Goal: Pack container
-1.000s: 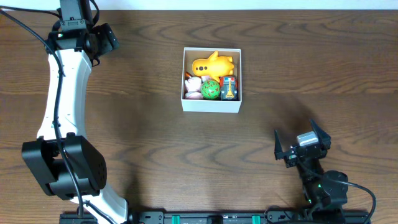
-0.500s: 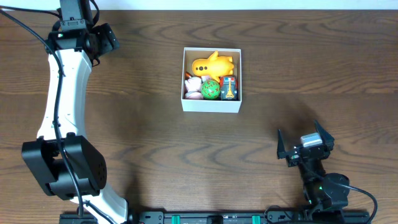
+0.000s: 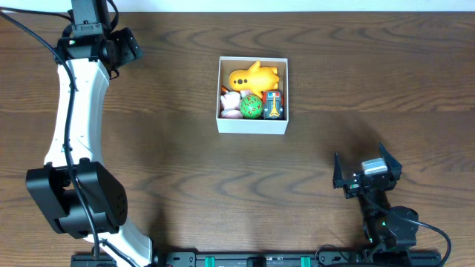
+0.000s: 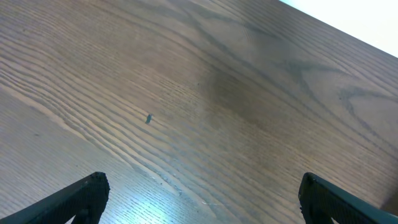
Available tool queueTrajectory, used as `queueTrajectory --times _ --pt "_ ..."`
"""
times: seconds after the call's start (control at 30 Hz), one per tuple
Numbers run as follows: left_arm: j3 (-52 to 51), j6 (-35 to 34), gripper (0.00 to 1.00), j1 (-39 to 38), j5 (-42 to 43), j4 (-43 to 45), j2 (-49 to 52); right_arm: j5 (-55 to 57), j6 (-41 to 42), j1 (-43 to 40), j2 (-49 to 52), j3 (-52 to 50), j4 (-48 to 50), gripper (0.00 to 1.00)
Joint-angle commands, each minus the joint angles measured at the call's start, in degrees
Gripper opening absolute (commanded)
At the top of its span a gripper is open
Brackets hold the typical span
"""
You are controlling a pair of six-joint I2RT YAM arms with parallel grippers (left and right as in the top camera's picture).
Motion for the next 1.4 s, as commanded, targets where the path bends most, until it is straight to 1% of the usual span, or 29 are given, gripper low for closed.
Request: queueTrajectory --times 0.0,0.77,0.87,1.23,1.37 --pt "0.8 0.1 0.98 0.0 -0.9 0.0 -0.1 0.2 1.1 -0.6 -0.5 -0.2 0.0 0.99" --pt "0.8 0.1 0.98 0.0 -0.9 0.0 -0.1 0.2 1.1 -0.6 -0.5 -0.2 0.0 0.99" --pt "0.8 1.7 0.98 0.0 -1.5 -1.1 -0.1 0.2 1.1 -0.6 -0.5 -0.2 0.0 0.99" --pt "0.8 1.6 0.98 0.1 -1.6 -1.5 -0.1 0.2 1.1 -0.6 -0.5 -0.2 0.0 0.99" --pt "0.8 -0.2 0.98 1.2 -1.3 -0.6 -0.9 0.2 1.1 -0.6 -0.5 -0.2 -0.1 0.99"
